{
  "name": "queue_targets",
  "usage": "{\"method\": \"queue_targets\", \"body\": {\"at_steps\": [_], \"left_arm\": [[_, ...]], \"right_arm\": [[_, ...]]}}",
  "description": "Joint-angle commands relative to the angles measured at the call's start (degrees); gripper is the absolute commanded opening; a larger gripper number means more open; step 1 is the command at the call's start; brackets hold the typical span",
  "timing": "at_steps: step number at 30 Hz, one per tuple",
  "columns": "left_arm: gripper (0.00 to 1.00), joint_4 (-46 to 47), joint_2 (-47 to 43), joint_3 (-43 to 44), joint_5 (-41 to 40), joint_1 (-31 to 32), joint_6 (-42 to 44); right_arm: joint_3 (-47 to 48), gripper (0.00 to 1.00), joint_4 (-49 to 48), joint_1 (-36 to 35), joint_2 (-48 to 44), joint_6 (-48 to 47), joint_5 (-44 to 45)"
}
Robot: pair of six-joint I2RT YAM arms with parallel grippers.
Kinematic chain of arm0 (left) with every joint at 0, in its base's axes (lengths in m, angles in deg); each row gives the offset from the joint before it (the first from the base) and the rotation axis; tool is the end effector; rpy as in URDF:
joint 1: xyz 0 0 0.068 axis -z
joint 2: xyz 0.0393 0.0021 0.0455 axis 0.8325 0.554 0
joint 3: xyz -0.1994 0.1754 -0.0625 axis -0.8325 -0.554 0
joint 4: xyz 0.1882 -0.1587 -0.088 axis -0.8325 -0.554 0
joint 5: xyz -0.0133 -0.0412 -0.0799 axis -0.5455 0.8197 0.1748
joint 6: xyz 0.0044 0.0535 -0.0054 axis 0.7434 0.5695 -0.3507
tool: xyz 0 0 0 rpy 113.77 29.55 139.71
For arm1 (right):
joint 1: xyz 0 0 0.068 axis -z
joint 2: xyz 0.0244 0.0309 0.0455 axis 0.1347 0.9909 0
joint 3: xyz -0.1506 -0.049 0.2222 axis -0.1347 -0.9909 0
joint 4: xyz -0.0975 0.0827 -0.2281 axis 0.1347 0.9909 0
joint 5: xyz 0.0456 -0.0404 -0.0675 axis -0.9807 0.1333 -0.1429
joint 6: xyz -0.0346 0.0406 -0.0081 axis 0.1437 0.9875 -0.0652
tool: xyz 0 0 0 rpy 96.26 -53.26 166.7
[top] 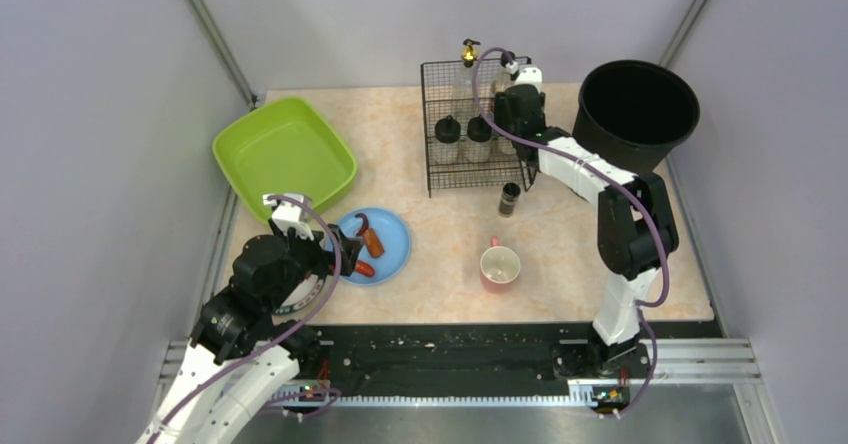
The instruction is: Clear the kitchen counter
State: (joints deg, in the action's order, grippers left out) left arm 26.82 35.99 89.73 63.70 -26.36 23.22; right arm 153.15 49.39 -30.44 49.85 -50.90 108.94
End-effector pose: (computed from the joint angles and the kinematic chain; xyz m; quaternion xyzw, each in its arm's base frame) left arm 0.0793 -0.0420 0.3156 0.0487 0.8148 -0.2053 0.5401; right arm 0.4105 0.1568 0.2634 0.0137 0.8458 -0.0160 0.5330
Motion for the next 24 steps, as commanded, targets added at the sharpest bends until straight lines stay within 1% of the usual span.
{"method": "queue_targets", "body": {"at_steps": [1, 9, 12, 16, 20, 24], "left_arm": [[0.99, 2.0, 0.4, 0.1, -0.4, 0.0, 0.7], [0.99, 1.9, 0.7, 0.2, -0.5, 0.0, 0.6], [0.99, 1.9, 0.8, 0.1, -0.7, -0.1, 0.5], [0.99, 1.8, 0.9, 0.1, -0.8, -0.1, 0.5], [0.99, 1.8, 1.0, 0.1, -0.9, -0.1, 0.5], [0.99, 1.8, 1.1, 0.1, -1.0, -0.1, 0.5]], "right_arm": [[1.2, 0.21, -1.5, 1.0, 1.7, 2.7, 0.1], [2.9, 0.35, -0.6, 1.0, 3.0, 2.9, -0.7], [3.0, 0.43, -0.5, 1.0, 3.5, 2.8, -0.7], [3.3, 0.5, 0.0, 0.9, 4.1, 2.8, -0.8], [3.3, 0.56, 0.2, 1.0, 4.0, 2.8, -0.9], [3.3, 0.6, 0.4, 1.0, 3.4, 2.9, -1.0]]}}
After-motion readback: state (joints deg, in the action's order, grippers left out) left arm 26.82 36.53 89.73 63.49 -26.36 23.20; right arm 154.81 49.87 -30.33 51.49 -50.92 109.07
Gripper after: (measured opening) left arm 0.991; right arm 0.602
